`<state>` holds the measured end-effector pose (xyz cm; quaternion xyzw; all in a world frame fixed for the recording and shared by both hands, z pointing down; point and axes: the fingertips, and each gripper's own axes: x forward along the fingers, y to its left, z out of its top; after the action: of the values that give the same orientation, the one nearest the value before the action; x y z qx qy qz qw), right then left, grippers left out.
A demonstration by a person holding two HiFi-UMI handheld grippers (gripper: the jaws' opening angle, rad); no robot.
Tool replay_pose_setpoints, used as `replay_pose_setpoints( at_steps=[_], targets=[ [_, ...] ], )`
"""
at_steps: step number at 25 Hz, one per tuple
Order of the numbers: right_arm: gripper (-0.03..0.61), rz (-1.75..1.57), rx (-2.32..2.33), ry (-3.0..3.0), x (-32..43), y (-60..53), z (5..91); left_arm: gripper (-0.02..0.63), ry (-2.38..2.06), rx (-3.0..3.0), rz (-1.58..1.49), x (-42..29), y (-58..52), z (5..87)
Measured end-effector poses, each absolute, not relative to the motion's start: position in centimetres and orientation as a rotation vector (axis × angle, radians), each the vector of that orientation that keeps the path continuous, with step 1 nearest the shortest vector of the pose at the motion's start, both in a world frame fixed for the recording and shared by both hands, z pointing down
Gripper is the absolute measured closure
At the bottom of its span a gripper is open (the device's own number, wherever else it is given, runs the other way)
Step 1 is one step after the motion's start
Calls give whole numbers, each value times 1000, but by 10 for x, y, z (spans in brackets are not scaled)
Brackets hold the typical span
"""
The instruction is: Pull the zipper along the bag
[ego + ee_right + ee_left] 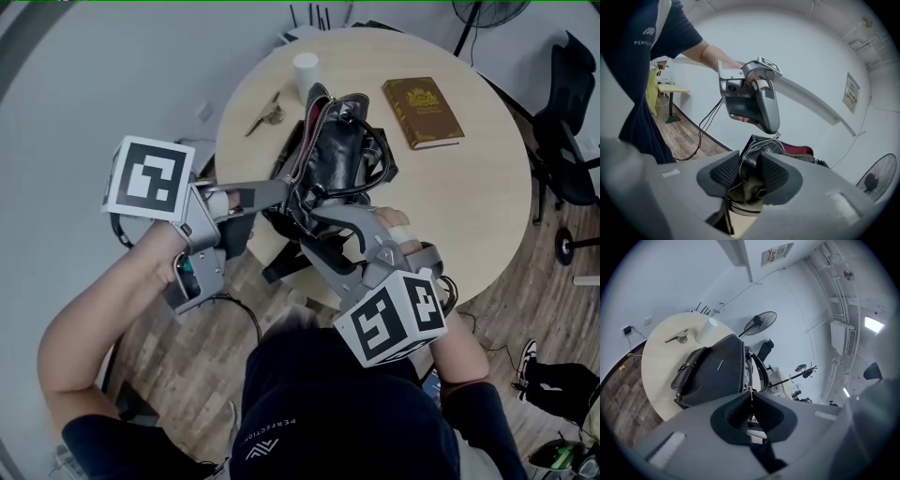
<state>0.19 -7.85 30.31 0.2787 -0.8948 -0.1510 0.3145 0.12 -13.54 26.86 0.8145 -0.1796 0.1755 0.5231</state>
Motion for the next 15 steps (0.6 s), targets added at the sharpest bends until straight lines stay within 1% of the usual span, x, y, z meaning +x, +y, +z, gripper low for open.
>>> replay_pose_setpoints(
  at_steps=[15],
  targets=[
    [437, -313, 814, -2368, 4, -80, 301, 591, -365, 1977, 468, 4, -137, 270]
  ],
)
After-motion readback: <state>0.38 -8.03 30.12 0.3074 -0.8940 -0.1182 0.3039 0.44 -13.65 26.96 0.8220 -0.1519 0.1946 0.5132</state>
